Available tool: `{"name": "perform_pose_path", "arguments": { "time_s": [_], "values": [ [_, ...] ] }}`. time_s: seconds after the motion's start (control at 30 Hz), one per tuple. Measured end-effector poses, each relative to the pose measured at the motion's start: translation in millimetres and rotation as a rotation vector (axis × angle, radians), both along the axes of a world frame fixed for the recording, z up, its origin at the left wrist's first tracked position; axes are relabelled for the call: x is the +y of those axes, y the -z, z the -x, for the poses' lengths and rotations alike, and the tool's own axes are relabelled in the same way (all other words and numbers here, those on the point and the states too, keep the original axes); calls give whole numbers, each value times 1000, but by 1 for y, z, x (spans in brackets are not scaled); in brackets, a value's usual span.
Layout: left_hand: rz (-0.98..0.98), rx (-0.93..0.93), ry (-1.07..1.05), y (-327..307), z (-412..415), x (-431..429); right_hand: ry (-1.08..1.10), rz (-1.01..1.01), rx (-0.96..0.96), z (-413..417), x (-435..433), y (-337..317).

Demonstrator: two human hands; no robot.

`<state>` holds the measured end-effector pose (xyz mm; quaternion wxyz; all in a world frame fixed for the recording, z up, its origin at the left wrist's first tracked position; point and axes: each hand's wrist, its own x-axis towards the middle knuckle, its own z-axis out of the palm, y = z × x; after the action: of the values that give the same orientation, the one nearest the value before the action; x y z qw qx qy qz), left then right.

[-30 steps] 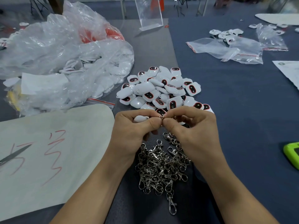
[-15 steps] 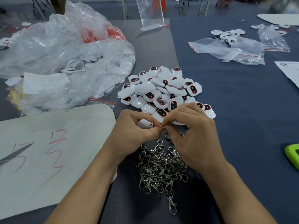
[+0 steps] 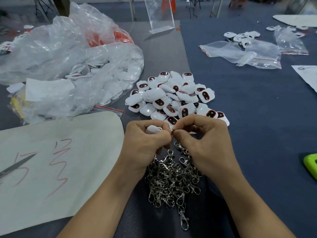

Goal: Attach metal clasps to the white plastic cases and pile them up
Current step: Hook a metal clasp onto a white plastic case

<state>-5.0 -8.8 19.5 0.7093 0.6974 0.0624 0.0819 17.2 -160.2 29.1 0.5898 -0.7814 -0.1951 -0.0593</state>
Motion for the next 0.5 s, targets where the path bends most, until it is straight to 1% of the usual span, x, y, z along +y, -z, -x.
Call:
{"name": "perform_pose_path", "arguments": {
  "time_s": [0.13,0.3,0.37,0.4,0.47,0.5],
  "values": [
    [142,42,-19,-1,1,-4,-114,-112,115,0,1,-3],
    [169,45,9,-3,1,-2,-132,-143,188,0,0,-5],
    [86,14,-13,-3,1,-1,-64,-125,174,3,0,-4],
    [11,-4,-38,-3,1,-1,-3,-91,141,4,1,-4],
    [-209,-42,-86,-1,2,1,109,8,38,7,2,-3],
    [-323,-63,-90,0,4,2,130,41,-11,8,2,-3]
  ]
}}
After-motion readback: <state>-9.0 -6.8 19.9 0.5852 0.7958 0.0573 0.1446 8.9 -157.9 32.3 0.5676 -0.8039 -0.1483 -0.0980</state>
